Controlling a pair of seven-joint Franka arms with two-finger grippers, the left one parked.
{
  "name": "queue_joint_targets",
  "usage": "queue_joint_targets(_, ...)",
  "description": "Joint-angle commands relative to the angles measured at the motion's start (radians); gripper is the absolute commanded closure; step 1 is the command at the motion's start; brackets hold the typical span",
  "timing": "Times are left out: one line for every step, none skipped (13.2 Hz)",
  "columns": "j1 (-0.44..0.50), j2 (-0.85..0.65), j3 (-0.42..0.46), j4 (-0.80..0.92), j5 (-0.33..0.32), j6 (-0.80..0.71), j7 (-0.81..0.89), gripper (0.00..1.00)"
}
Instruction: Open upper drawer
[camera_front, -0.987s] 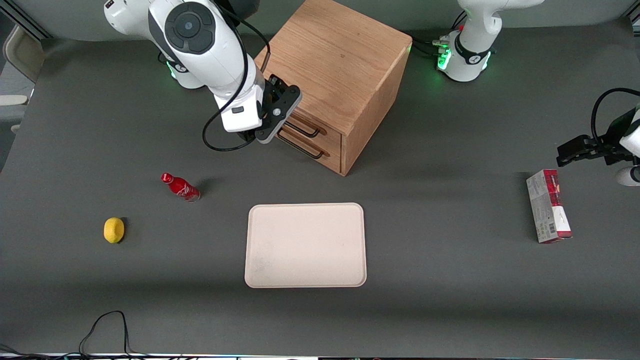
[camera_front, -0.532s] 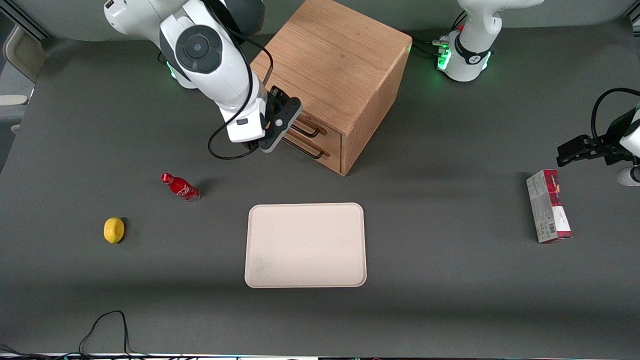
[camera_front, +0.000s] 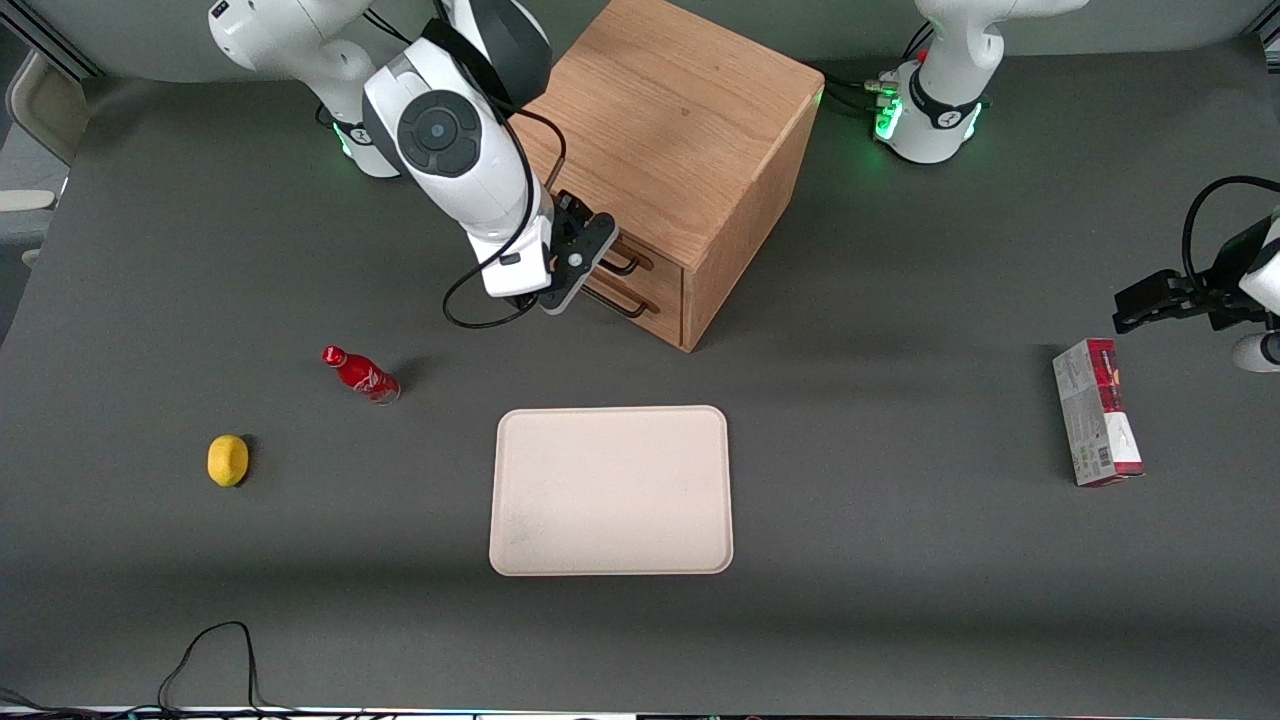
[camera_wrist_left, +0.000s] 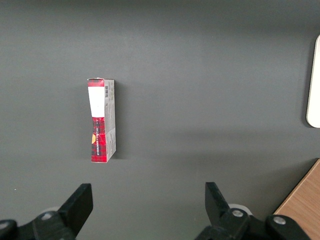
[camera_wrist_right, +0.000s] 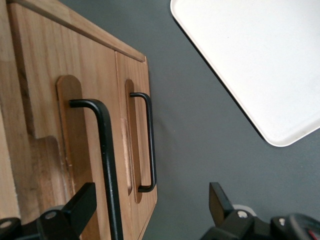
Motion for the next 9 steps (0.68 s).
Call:
queue_joint_targets(0.009, -0.034, -0.009, -0.040, 0.024, 0.019, -0.025, 0.00)
queue_joint_targets(0.009, -0.034, -0.009, -0.053, 0.024, 0.022, -0.025, 0.00)
queue_joint_targets(0.011, -0.034, -0.009, -0.064, 0.024, 0.036, -0.025, 0.00)
queue_joint_targets(0.011, -0.034, -0.009, -0.085, 0.026, 0.050, -0.025, 0.00)
queue_joint_targets(0.011, -0.034, -0.007, -0.098, 0.026, 0.067, -0.025, 0.00)
queue_joint_targets(0.011, -0.032, -0.007, -0.102, 0.027, 0.068, -0.025, 0.00)
queue_joint_targets(0.011, -0.029, -0.006, -0.102, 0.027, 0.068, -0.025, 0.00)
queue_joint_targets(0.011, -0.025, -0.006, -0.102, 0.027, 0.070, -0.025, 0.00)
queue_joint_targets(0.012, -0.022, -0.006, -0.102, 0.027, 0.073, -0.025, 0.00)
